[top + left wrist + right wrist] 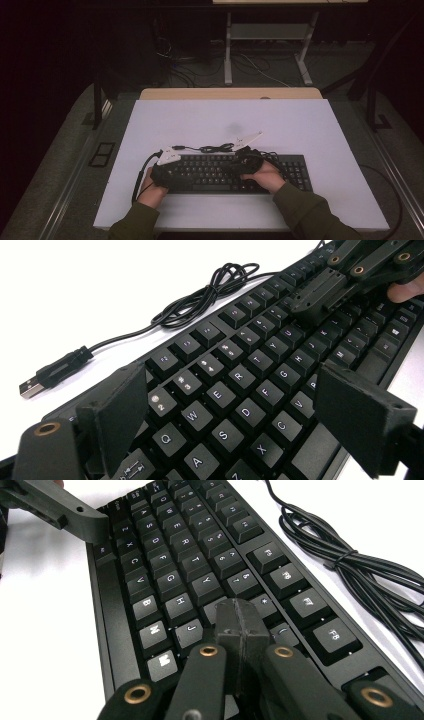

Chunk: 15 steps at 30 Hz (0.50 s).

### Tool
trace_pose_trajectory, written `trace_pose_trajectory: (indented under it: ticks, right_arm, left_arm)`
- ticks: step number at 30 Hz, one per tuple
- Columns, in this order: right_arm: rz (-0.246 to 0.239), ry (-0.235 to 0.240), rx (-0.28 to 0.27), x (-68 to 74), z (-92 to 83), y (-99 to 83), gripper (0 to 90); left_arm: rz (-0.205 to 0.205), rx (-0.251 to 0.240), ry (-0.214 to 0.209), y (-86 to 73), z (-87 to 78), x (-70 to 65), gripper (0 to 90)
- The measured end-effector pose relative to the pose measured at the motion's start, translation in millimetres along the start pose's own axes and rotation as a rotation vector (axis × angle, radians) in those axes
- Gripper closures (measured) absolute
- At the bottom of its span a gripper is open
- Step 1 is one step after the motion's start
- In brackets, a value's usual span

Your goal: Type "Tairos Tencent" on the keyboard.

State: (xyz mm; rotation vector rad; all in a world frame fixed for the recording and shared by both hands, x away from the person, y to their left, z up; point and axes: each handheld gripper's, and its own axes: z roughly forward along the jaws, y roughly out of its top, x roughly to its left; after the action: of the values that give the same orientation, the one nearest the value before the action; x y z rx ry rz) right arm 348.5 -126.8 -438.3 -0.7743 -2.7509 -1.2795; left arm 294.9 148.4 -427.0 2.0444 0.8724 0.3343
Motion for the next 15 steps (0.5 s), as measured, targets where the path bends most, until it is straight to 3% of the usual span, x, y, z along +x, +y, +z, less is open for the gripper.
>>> trace_pose_trajectory:
  ticks: [10, 15]
  right_arm:
    - [0.001, 0.010, -0.053, 2.5, -9.7, 4.6, 89.4]
    - [-0.010, 0.008, -0.072, 1.8, -13.0, 5.0, 78.9]
  left_arm:
    - [-0.015, -0.014, 0.010, 0.3, -0.8, 0.7, 13.6]
    - [-0.020, -0.017, 0.016, 0.9, -0.7, 0.7, 13.6]
